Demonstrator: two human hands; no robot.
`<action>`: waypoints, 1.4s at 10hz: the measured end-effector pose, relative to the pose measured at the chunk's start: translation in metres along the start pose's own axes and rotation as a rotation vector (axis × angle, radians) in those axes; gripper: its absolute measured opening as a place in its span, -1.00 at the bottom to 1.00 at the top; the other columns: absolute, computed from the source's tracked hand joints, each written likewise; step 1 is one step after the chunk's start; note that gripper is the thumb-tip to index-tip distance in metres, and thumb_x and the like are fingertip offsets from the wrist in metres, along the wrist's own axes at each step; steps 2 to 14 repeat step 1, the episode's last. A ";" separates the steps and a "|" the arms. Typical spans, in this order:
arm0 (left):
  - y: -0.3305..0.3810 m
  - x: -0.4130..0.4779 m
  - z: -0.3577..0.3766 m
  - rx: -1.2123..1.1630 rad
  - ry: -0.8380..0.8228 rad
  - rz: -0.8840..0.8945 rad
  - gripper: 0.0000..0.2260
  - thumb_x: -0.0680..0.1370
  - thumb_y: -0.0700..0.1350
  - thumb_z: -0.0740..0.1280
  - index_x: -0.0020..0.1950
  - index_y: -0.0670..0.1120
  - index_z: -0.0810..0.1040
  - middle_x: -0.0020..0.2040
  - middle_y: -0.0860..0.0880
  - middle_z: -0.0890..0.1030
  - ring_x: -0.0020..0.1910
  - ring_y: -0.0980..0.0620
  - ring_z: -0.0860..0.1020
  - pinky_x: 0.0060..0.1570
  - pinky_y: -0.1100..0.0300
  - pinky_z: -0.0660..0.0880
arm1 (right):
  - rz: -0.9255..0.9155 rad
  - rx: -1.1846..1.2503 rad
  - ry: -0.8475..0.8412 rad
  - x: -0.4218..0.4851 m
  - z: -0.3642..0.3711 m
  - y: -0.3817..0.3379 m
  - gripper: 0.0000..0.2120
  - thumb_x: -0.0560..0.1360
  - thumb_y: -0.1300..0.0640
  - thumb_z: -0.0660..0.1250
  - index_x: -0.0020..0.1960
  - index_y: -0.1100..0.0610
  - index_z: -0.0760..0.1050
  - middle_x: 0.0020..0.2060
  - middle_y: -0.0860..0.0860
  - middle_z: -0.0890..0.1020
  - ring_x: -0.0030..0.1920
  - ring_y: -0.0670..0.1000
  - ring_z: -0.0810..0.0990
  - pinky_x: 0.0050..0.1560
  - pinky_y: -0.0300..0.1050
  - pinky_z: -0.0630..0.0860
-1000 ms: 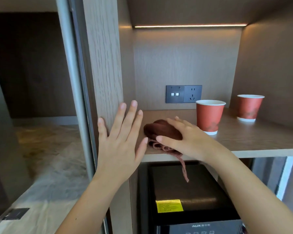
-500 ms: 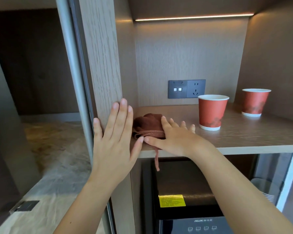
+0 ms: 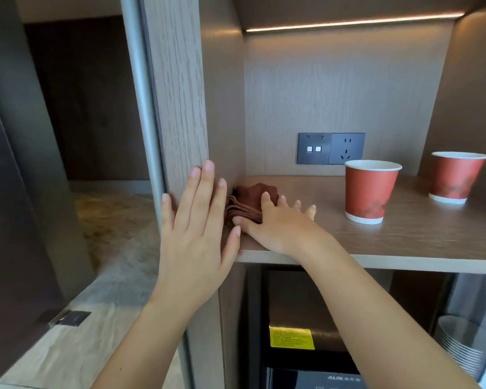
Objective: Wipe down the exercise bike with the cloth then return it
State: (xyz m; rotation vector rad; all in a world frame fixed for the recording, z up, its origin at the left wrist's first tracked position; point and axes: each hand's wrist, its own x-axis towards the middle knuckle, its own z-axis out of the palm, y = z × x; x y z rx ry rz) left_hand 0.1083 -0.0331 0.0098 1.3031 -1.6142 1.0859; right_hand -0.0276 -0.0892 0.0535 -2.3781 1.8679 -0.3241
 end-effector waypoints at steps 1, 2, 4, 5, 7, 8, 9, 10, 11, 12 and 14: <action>0.010 -0.001 -0.006 -0.030 -0.010 -0.033 -0.55 0.52 -0.02 0.16 0.37 -0.18 0.33 0.46 -0.17 0.11 0.47 -0.07 0.03 0.36 -0.11 0.01 | -0.093 0.009 0.119 -0.015 0.001 0.016 -0.27 0.46 -0.36 -0.03 0.49 0.00 -0.05 0.51 0.14 -0.01 0.47 0.32 -0.09 0.40 0.30 -0.12; 0.010 -0.001 -0.006 -0.030 -0.010 -0.033 -0.55 0.52 -0.02 0.16 0.37 -0.18 0.33 0.46 -0.17 0.11 0.47 -0.07 0.03 0.36 -0.11 0.01 | -0.093 0.009 0.119 -0.015 0.001 0.016 -0.27 0.46 -0.36 -0.03 0.49 0.00 -0.05 0.51 0.14 -0.01 0.47 0.32 -0.09 0.40 0.30 -0.12; 0.010 -0.001 -0.006 -0.030 -0.010 -0.033 -0.55 0.52 -0.02 0.16 0.37 -0.18 0.33 0.46 -0.17 0.11 0.47 -0.07 0.03 0.36 -0.11 0.01 | -0.093 0.009 0.119 -0.015 0.001 0.016 -0.27 0.46 -0.36 -0.03 0.49 0.00 -0.05 0.51 0.14 -0.01 0.47 0.32 -0.09 0.40 0.30 -0.12; 0.010 -0.001 -0.006 -0.030 -0.010 -0.033 -0.55 0.52 -0.02 0.16 0.37 -0.18 0.33 0.46 -0.17 0.11 0.47 -0.07 0.03 0.36 -0.11 0.01 | -0.093 0.009 0.119 -0.015 0.001 0.016 -0.27 0.46 -0.36 -0.03 0.49 0.00 -0.05 0.51 0.14 -0.01 0.47 0.32 -0.09 0.40 0.30 -0.12; 0.010 -0.001 -0.006 -0.030 -0.010 -0.033 -0.55 0.52 -0.02 0.16 0.37 -0.18 0.33 0.46 -0.17 0.11 0.47 -0.07 0.03 0.36 -0.11 0.01 | -0.093 0.009 0.119 -0.015 0.001 0.016 -0.27 0.46 -0.36 -0.03 0.49 0.00 -0.05 0.51 0.14 -0.01 0.47 0.32 -0.09 0.40 0.30 -0.12; 0.010 -0.001 -0.006 -0.030 -0.010 -0.033 -0.55 0.52 -0.02 0.16 0.37 -0.18 0.33 0.46 -0.17 0.11 0.47 -0.07 0.03 0.36 -0.11 0.01 | -0.093 0.009 0.119 -0.015 0.001 0.016 -0.27 0.46 -0.36 -0.03 0.49 0.00 -0.05 0.51 0.14 -0.01 0.47 0.32 -0.09 0.40 0.30 -0.12; 0.010 -0.001 -0.006 -0.030 -0.010 -0.033 -0.55 0.52 -0.02 0.16 0.37 -0.18 0.33 0.46 -0.17 0.11 0.47 -0.07 0.03 0.36 -0.11 0.01 | -0.093 0.009 0.119 -0.015 0.001 0.016 -0.27 0.46 -0.36 -0.03 0.49 0.00 -0.05 0.51 0.14 -0.01 0.47 0.32 -0.09 0.40 0.30 -0.12; 0.010 -0.001 -0.006 -0.030 -0.010 -0.033 -0.55 0.52 -0.02 0.16 0.37 -0.18 0.33 0.46 -0.17 0.11 0.47 -0.07 0.03 0.36 -0.11 0.01 | -0.093 0.009 0.119 -0.015 0.001 0.016 -0.27 0.46 -0.36 -0.03 0.49 0.00 -0.05 0.51 0.14 -0.01 0.47 0.32 -0.09 0.40 0.30 -0.12; 0.010 -0.001 -0.006 -0.030 -0.010 -0.033 -0.55 0.52 -0.02 0.16 0.37 -0.18 0.33 0.46 -0.17 0.11 0.47 -0.07 0.03 0.36 -0.11 0.01 | -0.093 0.009 0.119 -0.015 0.001 0.016 -0.27 0.46 -0.36 -0.03 0.49 0.00 -0.05 0.51 0.14 -0.01 0.47 0.32 -0.09 0.40 0.30 -0.12; 0.010 -0.001 -0.006 -0.030 -0.010 -0.033 -0.55 0.52 -0.02 0.16 0.37 -0.18 0.33 0.46 -0.17 0.11 0.47 -0.07 0.03 0.36 -0.11 0.01 | -0.093 0.009 0.119 -0.015 0.001 0.016 -0.27 0.46 -0.36 -0.03 0.49 0.00 -0.05 0.51 0.14 -0.01 0.47 0.32 -0.09 0.40 0.30 -0.12; 0.010 -0.001 -0.006 -0.030 -0.010 -0.033 -0.55 0.52 -0.02 0.16 0.37 -0.18 0.33 0.46 -0.17 0.11 0.47 -0.07 0.03 0.36 -0.11 0.01 | -0.093 0.009 0.119 -0.015 0.001 0.016 -0.27 0.46 -0.36 -0.03 0.49 0.00 -0.05 0.51 0.14 -0.01 0.47 0.32 -0.09 0.40 0.30 -0.12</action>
